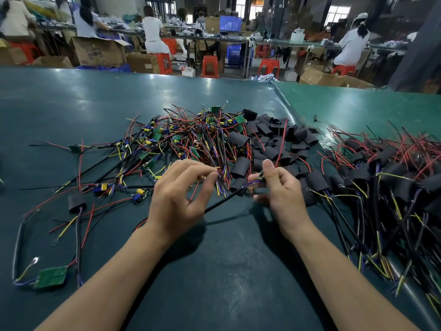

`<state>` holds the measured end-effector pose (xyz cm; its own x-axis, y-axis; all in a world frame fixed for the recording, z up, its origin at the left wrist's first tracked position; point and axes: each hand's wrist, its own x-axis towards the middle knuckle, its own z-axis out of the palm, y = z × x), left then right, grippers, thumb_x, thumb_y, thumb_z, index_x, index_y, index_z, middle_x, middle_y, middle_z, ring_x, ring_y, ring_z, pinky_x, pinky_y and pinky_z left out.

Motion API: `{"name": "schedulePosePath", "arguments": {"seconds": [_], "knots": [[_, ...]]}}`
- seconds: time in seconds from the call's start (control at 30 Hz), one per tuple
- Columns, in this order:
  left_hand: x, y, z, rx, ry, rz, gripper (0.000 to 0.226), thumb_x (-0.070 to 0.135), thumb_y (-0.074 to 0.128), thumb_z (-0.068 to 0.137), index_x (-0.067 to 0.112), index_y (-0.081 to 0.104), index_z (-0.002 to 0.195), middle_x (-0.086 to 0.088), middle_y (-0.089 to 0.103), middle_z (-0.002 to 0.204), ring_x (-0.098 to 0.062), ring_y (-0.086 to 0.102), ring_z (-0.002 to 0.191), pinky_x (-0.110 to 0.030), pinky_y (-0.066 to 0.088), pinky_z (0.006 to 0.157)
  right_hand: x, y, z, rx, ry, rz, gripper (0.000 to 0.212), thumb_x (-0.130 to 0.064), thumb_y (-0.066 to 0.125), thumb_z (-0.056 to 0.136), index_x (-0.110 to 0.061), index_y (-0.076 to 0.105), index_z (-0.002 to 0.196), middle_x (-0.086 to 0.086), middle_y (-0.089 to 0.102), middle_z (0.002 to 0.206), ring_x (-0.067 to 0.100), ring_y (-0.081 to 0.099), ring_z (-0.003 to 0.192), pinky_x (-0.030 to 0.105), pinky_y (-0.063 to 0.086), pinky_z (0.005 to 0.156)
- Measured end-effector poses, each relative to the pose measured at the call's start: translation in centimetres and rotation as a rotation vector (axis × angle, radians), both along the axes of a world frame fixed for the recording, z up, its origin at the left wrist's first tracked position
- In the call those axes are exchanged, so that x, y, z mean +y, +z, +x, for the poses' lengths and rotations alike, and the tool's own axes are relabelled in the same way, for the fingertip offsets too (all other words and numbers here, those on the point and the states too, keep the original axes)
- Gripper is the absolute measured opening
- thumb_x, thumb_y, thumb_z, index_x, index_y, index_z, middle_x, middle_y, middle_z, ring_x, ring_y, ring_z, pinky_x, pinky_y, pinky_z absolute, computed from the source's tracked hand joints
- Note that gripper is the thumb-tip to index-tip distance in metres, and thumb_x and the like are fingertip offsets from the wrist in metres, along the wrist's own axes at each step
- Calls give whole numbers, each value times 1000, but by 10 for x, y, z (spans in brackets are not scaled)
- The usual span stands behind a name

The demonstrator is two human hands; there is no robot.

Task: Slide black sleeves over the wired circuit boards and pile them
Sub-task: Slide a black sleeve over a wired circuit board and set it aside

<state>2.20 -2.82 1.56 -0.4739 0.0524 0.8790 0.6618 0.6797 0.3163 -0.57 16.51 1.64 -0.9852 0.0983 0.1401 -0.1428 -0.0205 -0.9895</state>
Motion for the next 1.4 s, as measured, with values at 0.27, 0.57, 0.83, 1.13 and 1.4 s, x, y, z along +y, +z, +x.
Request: {"name": "schedulePosePath", "arguments": {"seconds": [0.27,0.57,0.83,1.13,1.4], "knots": [[-4,-6,-4,-299,13,-45,11,18,66,88,11,73,85,4,69,75,-19,60,66,-39,52,64,-8,-7,1,66,108,617,58,-66,45,86,-10,50,74,-2,62,66,11,55,64,18,43,64],[-6,-4,-5,-548,-298,-147,28,22,77,85,16,74,112,6,68,113,-13,61,108,-35,48,97,-2,15,5,-193,307,-244,48,-46,55,84,0,57,99,16,75,90,22,71,60,25,56,50],[-8,-1,1,-625,-367,-403,27,29,66,83,21,78,106,7,68,117,-15,57,108,-29,43,98,14,22,1,-189,171,-323,34,-37,70,77,-12,61,99,1,47,50,10,38,37,17,31,35],[-12,-3,-3,-656,-270,-391,30,38,69,89,19,75,111,10,67,111,-15,56,103,-31,44,95,27,31,1,-295,308,-711,29,-28,51,93,-11,74,90,0,66,66,9,56,50,16,41,39],[-11,1,-2,-700,-265,-465,48,-6,49,82,17,72,118,9,65,122,-18,50,110,-28,40,100,27,34,8,-73,212,-538,24,-20,67,79,-13,70,101,0,76,98,11,71,75,16,53,55]]}}
